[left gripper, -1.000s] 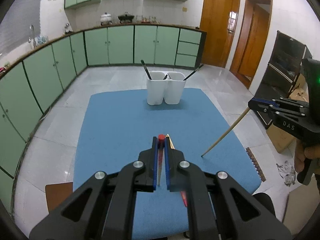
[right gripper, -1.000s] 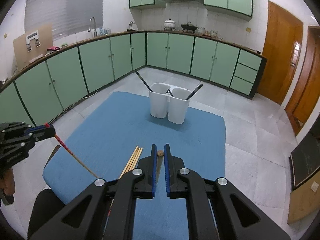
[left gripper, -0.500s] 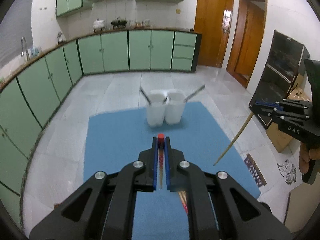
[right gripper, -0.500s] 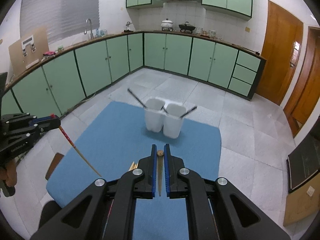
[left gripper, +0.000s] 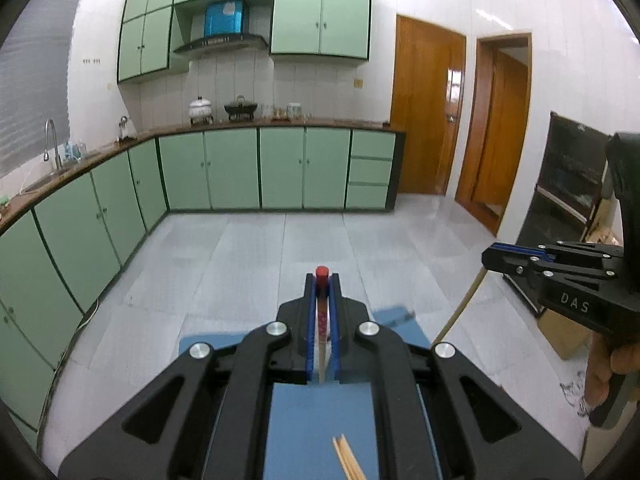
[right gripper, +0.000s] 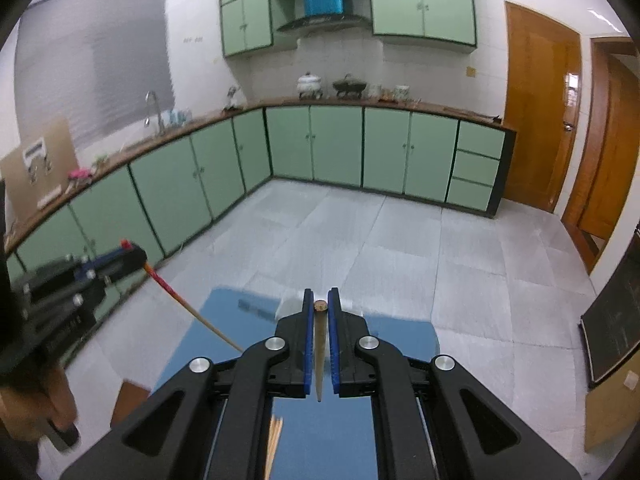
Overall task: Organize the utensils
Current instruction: 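Lift both held chopsticks and carry them over the white holder, then open both tools to drop the chopsticks into the white holder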
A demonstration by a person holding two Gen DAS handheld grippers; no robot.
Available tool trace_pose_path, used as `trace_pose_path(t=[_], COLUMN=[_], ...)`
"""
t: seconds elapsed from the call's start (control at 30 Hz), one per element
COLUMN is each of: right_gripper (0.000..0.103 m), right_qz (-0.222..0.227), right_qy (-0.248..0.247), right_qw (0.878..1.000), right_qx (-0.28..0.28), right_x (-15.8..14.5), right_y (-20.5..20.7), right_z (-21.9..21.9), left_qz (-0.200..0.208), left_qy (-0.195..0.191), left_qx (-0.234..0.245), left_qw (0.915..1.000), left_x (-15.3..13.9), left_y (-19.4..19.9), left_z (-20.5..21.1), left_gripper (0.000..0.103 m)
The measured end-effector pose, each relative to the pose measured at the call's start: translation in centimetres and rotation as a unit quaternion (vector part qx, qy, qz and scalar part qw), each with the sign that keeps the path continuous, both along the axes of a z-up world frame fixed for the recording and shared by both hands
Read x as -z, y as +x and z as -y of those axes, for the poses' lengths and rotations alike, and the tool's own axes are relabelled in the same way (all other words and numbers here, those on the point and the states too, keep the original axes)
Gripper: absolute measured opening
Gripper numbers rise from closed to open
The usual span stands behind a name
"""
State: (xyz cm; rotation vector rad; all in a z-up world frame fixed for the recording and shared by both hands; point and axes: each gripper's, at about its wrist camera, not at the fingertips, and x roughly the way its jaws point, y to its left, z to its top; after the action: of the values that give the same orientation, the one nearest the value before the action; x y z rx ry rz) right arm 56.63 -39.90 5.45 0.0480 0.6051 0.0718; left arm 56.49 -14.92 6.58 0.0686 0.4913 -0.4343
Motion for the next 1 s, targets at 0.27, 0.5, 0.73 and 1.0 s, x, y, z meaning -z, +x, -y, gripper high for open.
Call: trace_pose_path(t=[0.27,0.5,0.73,1.0], right_gripper=[0.007,0.007,0.017,0.023], right_qz=[0.041,0.004,-0.019,0.031], right_qy=[-0.009,-0.005,0.015,0.039], right_qw=[0.998,0.999,0.998,0.998], right_qx=[0.038,0.044,0.051,0.05], right_x=[1.2,8.0,11.9,10.0], right_y=[7.8,12.6,12.4,3.0], right_z=[1.1,2.4,4.6,8.0], left_qz=[0.016,-0.03,-0.055,-0.027], left_qy=[-0.016,-0.006,-0.005,-0.022], left_qx=[-0.029,-0.033,-0.028,-0.028], left_qw=[0.9993,0.999,0.9981,0.999], left_x=[2.7,9.7,12.3,8.7], left_y=[7.6,12.5,13.0,6.9], left_z=[3.1,4.7,3.6,-1.7], left_gripper=[0.005,0.005,0.022,0.06])
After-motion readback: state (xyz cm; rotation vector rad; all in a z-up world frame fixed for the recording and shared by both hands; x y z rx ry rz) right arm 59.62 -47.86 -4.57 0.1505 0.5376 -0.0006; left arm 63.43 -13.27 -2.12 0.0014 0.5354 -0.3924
